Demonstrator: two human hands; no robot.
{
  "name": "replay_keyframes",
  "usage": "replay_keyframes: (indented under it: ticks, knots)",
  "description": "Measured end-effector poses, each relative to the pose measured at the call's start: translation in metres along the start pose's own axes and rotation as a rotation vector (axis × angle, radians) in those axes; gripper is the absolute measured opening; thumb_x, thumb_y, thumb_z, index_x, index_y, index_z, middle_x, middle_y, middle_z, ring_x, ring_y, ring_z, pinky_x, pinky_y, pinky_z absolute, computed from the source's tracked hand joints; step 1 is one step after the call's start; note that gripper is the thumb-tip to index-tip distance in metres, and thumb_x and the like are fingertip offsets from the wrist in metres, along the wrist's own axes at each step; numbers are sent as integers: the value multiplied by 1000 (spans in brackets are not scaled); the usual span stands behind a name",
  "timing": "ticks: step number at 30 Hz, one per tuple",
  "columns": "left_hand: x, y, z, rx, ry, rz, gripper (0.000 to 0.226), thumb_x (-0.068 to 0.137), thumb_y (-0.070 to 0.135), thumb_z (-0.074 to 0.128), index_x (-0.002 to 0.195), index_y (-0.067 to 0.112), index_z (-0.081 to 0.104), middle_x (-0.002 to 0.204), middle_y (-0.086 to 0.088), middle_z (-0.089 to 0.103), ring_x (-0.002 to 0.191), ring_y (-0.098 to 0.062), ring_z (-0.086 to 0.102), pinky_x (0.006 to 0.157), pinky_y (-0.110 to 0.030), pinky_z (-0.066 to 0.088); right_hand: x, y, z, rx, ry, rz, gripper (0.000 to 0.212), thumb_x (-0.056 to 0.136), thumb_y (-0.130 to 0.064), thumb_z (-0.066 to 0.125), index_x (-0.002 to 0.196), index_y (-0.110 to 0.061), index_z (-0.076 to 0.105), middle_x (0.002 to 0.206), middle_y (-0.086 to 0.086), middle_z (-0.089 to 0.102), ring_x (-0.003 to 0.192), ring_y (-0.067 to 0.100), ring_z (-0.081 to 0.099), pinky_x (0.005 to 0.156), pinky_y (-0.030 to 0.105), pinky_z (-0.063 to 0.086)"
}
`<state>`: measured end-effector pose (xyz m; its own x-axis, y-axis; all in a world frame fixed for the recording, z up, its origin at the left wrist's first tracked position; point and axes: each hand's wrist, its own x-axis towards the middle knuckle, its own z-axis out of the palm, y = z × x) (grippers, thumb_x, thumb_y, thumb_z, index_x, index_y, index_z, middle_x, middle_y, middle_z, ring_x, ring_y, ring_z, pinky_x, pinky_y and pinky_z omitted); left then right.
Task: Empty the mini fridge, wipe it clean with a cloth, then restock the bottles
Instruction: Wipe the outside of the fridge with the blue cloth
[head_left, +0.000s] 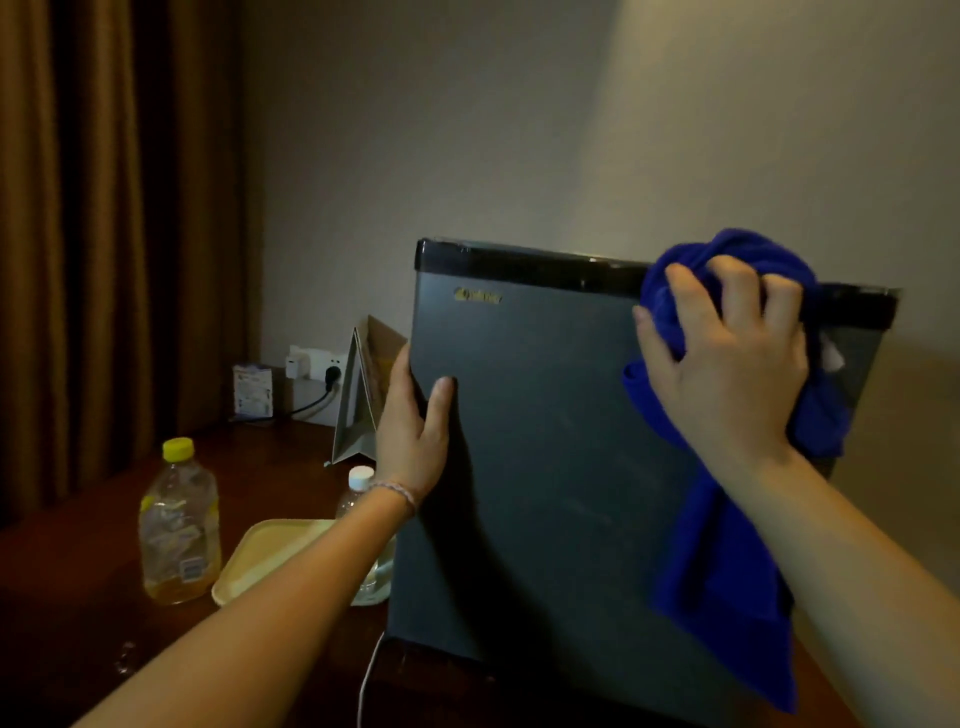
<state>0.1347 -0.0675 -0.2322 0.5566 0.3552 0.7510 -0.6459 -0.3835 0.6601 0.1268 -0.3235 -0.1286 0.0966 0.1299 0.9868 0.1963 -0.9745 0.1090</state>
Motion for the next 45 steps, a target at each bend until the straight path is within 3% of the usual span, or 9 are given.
replay_keyframes:
  ticks: [7,13,16,19,24,30,38,40,45]
  knots:
    - [-21,-37,3,67,76,142,53,96,53,42,144,32,37,130,20,55,110,17,52,91,-10,42,-80,-33,22,-75,36,-202,41,98,-47,51,126,-18,62,131,10,57,110,36,53,75,46,48]
    - [-33,-50,6,98,118,169,46,98,53,40,141,37,37,125,19,56,109,5,57,89,-18,48,-117,-62,27,-77,13,-233,42,93,-42,60,127,-16,64,128,11,57,108,36,52,72,44,49]
    - [-32,-53,7,132,128,176,48,96,56,34,139,34,38,115,16,60,97,4,60,79,-15,48,-127,-80,32,-64,-14,-269,49,86,-42,70,126,-15,64,126,12,59,106,36,55,70,45,52]
    - [-33,-57,8,153,140,170,46,97,55,29,131,30,44,100,12,62,85,2,62,75,-25,54,-134,-88,40,-80,7,-342,48,85,-43,69,125,-16,64,125,13,62,107,36,57,71,45,52]
    - [-37,-57,9,197,178,157,39,100,51,25,119,26,48,82,9,59,69,0,59,59,-18,42,-112,-110,47,-68,67,-351,47,85,-43,68,124,-16,62,124,12,60,108,36,55,72,44,50]
    - [-40,-52,10,228,206,140,18,103,39,28,97,34,44,76,8,56,66,2,56,56,-17,36,-59,-156,50,-73,50,-419,44,84,-45,65,118,-18,60,120,10,58,106,32,54,73,42,48]
    - [-41,-48,12,251,227,157,12,105,35,29,99,37,38,76,14,53,67,5,53,58,-12,34,-31,-149,50,-47,99,-514,45,88,-46,63,124,-20,61,127,5,58,116,31,51,77,43,50]
    - [-41,-48,11,234,224,185,13,105,35,30,100,38,41,78,14,55,70,3,55,59,-18,37,-26,-136,48,-55,108,-488,43,88,-47,60,122,-20,61,125,5,57,115,31,49,78,46,48]
    - [-42,-56,6,170,147,164,18,103,41,28,102,38,46,84,12,60,79,12,59,59,-9,45,-16,-88,45,-97,189,-299,36,92,-48,54,115,-20,60,120,6,55,108,34,49,75,45,43]
